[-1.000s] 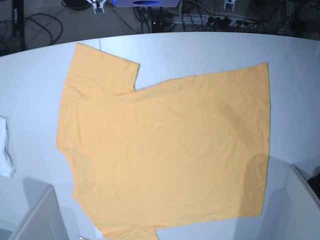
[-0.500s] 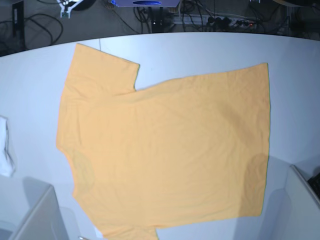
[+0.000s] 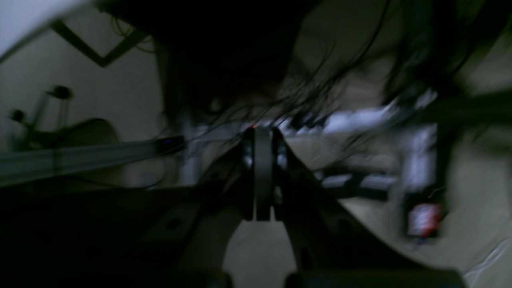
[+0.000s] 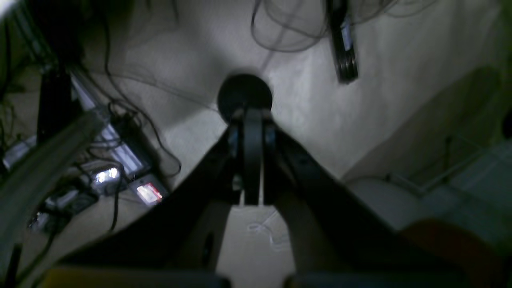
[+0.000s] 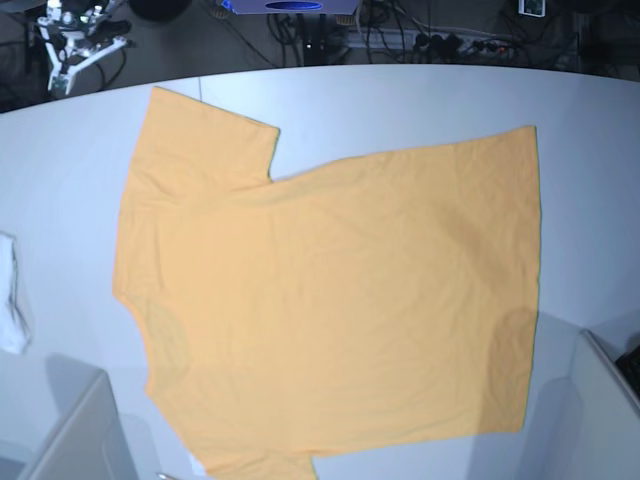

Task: Fold the T-shirt properly
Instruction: 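Move both grippers down to the shirt's shoulder corners beside the collar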

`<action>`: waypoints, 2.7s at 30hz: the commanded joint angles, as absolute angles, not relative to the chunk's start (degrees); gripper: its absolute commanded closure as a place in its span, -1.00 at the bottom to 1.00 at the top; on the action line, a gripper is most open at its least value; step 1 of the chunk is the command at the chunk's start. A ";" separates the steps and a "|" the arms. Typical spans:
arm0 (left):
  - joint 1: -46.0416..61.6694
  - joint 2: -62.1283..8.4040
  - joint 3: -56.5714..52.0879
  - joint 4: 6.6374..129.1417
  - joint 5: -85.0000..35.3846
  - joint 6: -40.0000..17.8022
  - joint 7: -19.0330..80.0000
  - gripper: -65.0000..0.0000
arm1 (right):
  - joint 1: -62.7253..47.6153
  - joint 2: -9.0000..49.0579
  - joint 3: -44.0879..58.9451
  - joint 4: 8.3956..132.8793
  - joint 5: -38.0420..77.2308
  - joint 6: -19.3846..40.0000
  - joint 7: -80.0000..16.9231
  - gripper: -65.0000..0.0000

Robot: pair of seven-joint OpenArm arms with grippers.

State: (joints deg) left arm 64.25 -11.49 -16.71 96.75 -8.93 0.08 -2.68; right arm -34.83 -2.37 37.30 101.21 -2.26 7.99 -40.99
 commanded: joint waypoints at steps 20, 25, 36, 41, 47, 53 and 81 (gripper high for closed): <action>67.65 -10.15 -19.21 113.45 -21.49 0.31 -4.09 1.00 | -12.18 -7.25 38.11 113.19 -2.33 23.43 -57.36 1.00; 66.77 -9.19 -20.09 113.45 -21.85 0.31 -4.09 1.00 | -9.54 -7.25 38.20 113.19 0.04 28.26 -62.55 1.00; 64.92 -9.10 -19.65 113.54 -22.90 0.31 -4.00 0.20 | -8.84 -6.90 47.60 110.29 25.01 29.85 -68.26 -0.41; 64.84 -10.24 -20.88 113.19 -41.01 -2.15 -3.65 -0.29 | -7.16 -6.37 49.36 103.43 24.92 29.85 -68.09 -0.41; 64.84 -12.70 -26.24 113.01 -53.41 -9.63 -3.47 -0.28 | -6.99 -4.79 49.19 96.48 24.92 29.85 -65.01 -0.16; 64.40 -12.70 -28.09 112.40 -53.32 -9.71 -3.47 -0.28 | -8.92 -4.70 48.48 95.60 25.01 29.85 -64.84 -0.12; 37.05 -8.22 -46.55 95.43 -64.48 -9.89 39.16 -0.28 | -12.88 -5.93 41.98 94.99 25.01 29.85 -65.27 1.00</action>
